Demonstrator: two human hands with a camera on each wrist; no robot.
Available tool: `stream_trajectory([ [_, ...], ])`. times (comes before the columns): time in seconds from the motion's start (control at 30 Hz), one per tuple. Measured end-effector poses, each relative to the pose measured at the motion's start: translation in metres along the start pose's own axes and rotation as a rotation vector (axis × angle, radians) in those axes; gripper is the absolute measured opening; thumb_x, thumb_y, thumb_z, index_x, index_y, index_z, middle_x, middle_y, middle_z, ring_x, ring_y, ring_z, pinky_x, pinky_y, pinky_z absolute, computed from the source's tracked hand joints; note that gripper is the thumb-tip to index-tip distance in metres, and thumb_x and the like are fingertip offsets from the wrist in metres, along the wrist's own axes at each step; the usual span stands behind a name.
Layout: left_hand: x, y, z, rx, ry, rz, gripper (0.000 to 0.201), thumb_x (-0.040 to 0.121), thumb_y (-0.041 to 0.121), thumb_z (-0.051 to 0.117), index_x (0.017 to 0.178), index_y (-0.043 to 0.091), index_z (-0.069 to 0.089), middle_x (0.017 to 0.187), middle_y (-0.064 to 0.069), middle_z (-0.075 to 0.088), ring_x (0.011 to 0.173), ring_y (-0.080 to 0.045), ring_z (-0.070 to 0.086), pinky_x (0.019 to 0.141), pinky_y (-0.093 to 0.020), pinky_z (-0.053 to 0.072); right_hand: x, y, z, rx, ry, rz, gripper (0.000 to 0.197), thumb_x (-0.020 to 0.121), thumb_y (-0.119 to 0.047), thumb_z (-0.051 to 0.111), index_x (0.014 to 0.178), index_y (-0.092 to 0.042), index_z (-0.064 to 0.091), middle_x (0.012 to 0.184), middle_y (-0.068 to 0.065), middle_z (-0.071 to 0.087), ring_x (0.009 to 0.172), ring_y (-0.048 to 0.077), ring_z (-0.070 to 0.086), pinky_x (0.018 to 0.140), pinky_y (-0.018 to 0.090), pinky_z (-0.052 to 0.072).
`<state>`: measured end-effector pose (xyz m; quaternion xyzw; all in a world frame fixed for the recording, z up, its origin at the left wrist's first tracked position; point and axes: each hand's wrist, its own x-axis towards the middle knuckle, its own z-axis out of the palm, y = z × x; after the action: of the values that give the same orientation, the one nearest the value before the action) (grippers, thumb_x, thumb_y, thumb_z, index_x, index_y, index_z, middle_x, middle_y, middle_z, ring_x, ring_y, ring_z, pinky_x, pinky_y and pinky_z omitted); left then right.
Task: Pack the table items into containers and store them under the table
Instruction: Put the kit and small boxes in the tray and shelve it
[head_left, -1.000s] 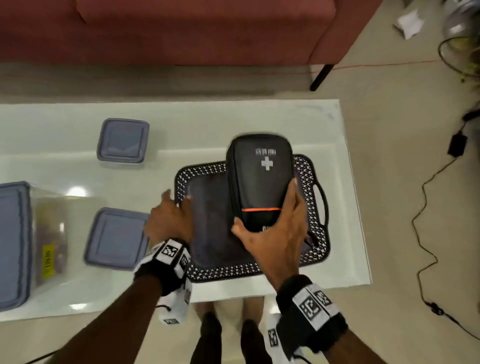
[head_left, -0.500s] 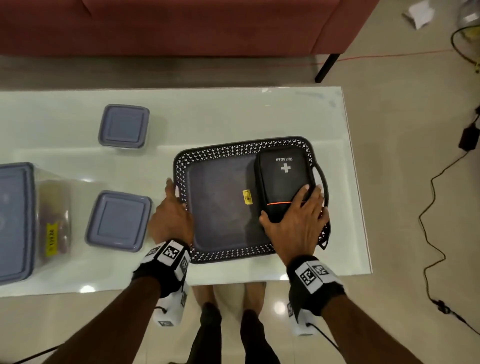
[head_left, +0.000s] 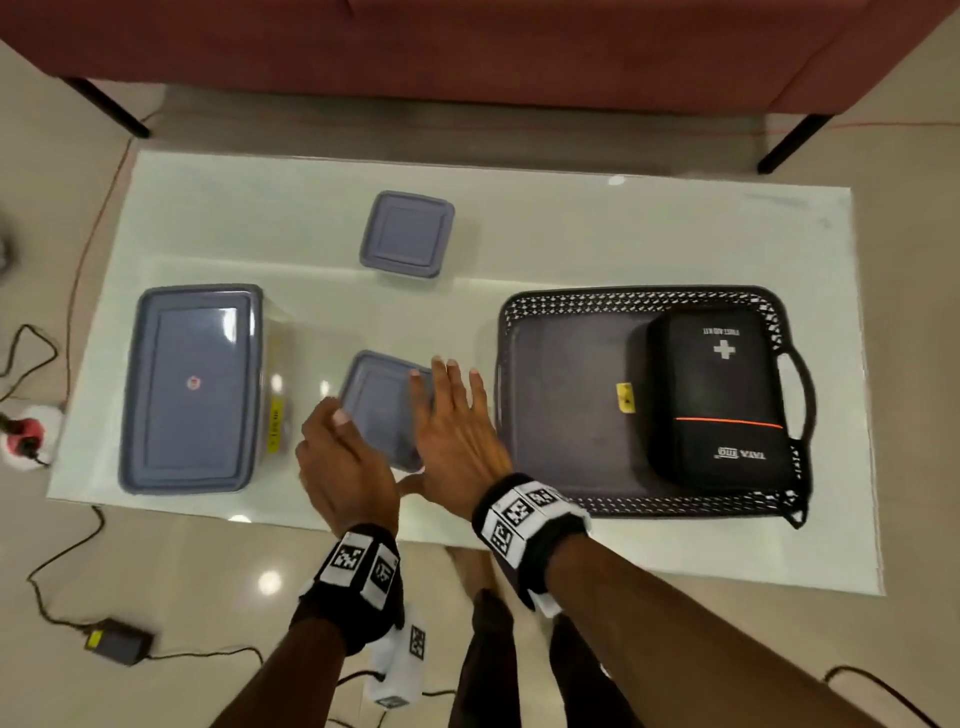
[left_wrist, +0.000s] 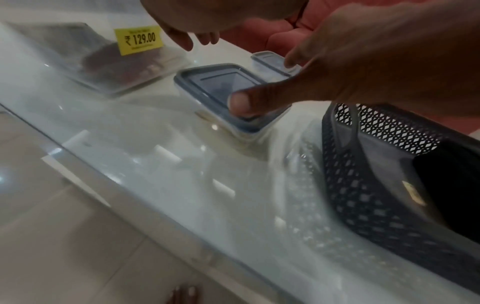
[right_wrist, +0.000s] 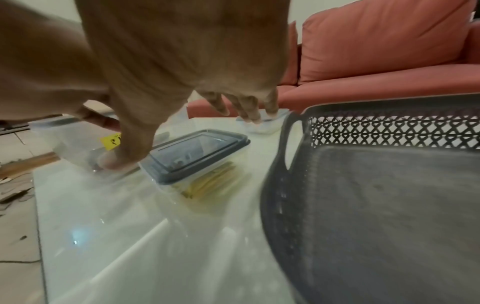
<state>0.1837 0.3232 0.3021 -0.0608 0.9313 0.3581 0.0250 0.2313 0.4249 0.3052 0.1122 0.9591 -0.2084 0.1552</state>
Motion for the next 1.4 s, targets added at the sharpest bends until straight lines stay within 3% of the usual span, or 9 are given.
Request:
stream_trajectory([
  [0.17, 0.01, -0.021, -0.011, -0.085, -0.011, 0.006, 0.041, 0.101, 0.039, 0.032, 0.129, 0.017, 0.053, 0.127, -0.005, 0.059, 0.119, -0.023, 0.054, 0.1, -0.042, 0.046, 0.03, -0.011, 0.008, -0.077, -0.073, 0.046, 0.124, 0.064, -0.054, 0.077, 0.149, 0.002, 0.007, 0.152, 0.034, 0.015, 0.141, 0.05, 0.013, 0.115, 0.063, 0.009],
  [0.27, 0.012, -0.013, -0.01, -0.185, 0.015, 0.007, 0.041, 0.102, 0.036, 0.031, 0.131, 0.018, 0.052, 0.132, 0.0, 0.057, 0.122, -0.017, 0.053, 0.1, -0.033, 0.044, 0.019, -0.001, -0.013, 0.062, 0.179, 0.128, 0.124, 0.055, -0.052, 0.078, 0.148, -0.002, 0.013, 0.152, 0.029, 0.022, 0.14, 0.045, 0.02, 0.116, 0.058, 0.016],
  [0.43, 0.0, 0.021, 0.017, -0.195, -0.108, 0.09, 0.037, 0.103, 0.032, 0.033, 0.127, 0.018, 0.057, 0.126, 0.001, 0.062, 0.116, -0.017, 0.057, 0.097, -0.029, 0.044, -0.034, 0.07, -0.058, 0.084, 0.56, 0.344, 0.113, 0.061, -0.056, 0.069, 0.149, -0.003, 0.023, 0.153, 0.022, 0.022, 0.143, 0.036, 0.02, 0.114, 0.05, 0.026],
  [0.63, -0.026, 0.058, 0.061, -0.156, -0.331, 0.185, 0.035, 0.101, 0.038, 0.037, 0.126, 0.023, 0.056, 0.122, 0.005, 0.063, 0.11, -0.016, 0.059, 0.097, -0.035, 0.048, -0.071, 0.164, -0.047, -0.077, 0.275, 0.295, 0.115, 0.056, -0.063, 0.066, 0.149, -0.009, 0.025, 0.154, 0.015, 0.025, 0.143, 0.033, 0.022, 0.114, 0.051, 0.025],
  [0.8, -0.033, 0.054, 0.077, -0.041, -0.543, 0.262, 0.035, 0.096, 0.046, 0.046, 0.126, 0.031, 0.053, 0.118, 0.003, 0.066, 0.106, -0.018, 0.062, 0.092, -0.042, 0.052, -0.05, 0.194, -0.03, -0.079, 0.087, 0.038, 0.096, 0.063, -0.035, 0.072, 0.148, -0.016, 0.032, 0.158, 0.005, 0.025, 0.147, 0.029, 0.017, 0.115, 0.051, 0.027],
  [1.0, -0.036, 0.057, 0.087, 0.018, -0.517, 0.274, 0.036, 0.096, 0.027, 0.048, 0.132, 0.032, 0.048, 0.114, -0.002, 0.067, 0.102, -0.022, 0.064, 0.088, -0.043, 0.054, -0.039, 0.191, -0.024, -0.009, 0.087, 0.021, 0.092, 0.076, -0.021, 0.075, 0.151, -0.014, 0.023, 0.161, 0.006, 0.014, 0.149, 0.031, 0.004, 0.117, 0.051, 0.024],
  [1.13, -0.037, 0.062, 0.086, -0.019, -0.479, 0.217, 0.036, 0.099, 0.043, 0.038, 0.129, 0.028, 0.051, 0.118, 0.0, 0.067, 0.108, -0.02, 0.062, 0.093, -0.041, 0.052, -0.038, 0.176, -0.031, 0.018, 0.137, 0.088, 0.095, 0.079, -0.043, 0.072, 0.151, -0.01, 0.02, 0.159, 0.011, 0.019, 0.149, 0.03, 0.009, 0.118, 0.05, 0.02],
  [1.27, -0.017, 0.058, 0.083, -0.04, -0.383, 0.089, 0.043, 0.1, 0.045, 0.032, 0.131, 0.02, 0.05, 0.126, -0.002, 0.063, 0.114, -0.022, 0.059, 0.098, -0.038, 0.048, -0.007, 0.134, -0.063, 0.159, 0.459, 0.226, 0.081, 0.088, -0.055, 0.058, 0.144, -0.002, 0.035, 0.148, 0.016, 0.041, 0.141, 0.03, 0.032, 0.114, 0.047, 0.03],
  [1.4, 0.013, 0.052, 0.076, -0.011, -0.377, 0.013, 0.046, 0.101, 0.045, 0.029, 0.129, 0.015, 0.05, 0.123, -0.006, 0.064, 0.112, -0.025, 0.059, 0.093, -0.035, 0.045, 0.066, 0.09, -0.082, 0.167, 0.333, 0.205, 0.091, 0.085, -0.061, 0.056, 0.148, -0.004, 0.024, 0.156, 0.017, 0.026, 0.145, 0.033, 0.02, 0.116, 0.048, 0.022],
])
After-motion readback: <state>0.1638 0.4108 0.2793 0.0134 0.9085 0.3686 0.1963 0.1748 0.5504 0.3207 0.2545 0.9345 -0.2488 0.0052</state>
